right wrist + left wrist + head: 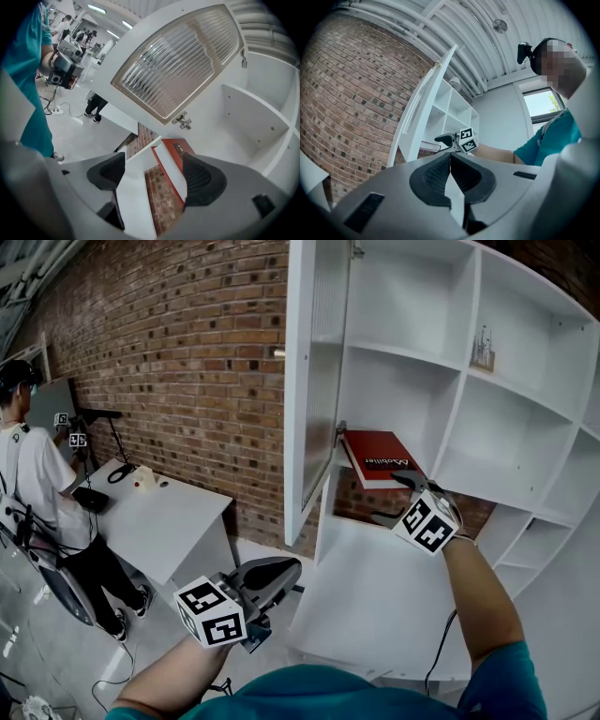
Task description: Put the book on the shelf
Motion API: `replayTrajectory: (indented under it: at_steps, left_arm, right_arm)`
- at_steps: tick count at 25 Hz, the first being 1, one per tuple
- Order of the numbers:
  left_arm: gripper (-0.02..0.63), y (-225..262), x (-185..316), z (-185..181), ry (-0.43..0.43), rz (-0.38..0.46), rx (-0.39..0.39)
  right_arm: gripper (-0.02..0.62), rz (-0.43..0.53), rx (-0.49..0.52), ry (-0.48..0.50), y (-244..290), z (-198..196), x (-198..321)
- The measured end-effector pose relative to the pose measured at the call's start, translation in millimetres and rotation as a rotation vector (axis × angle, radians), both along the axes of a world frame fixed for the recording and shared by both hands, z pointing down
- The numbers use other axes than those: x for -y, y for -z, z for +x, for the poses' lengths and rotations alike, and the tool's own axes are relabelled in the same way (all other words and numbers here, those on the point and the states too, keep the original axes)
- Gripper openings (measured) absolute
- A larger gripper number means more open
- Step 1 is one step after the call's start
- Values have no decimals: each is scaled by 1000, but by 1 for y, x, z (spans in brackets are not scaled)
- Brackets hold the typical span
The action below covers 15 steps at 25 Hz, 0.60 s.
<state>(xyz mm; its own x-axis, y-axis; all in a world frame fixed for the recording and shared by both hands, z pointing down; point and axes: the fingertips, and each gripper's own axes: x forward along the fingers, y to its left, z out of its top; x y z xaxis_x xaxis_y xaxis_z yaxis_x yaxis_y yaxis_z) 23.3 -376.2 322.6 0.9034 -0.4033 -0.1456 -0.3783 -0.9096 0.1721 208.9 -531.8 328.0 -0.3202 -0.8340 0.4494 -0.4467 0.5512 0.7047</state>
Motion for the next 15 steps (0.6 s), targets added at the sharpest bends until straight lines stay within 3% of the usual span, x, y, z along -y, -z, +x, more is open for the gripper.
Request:
replayTrajectory:
  at_steps: [15]
  left_arm:
    - [17, -15, -9, 30, -6, 26, 41]
  right_arm:
    - [347, -72, 610, 77, -3, 9, -88]
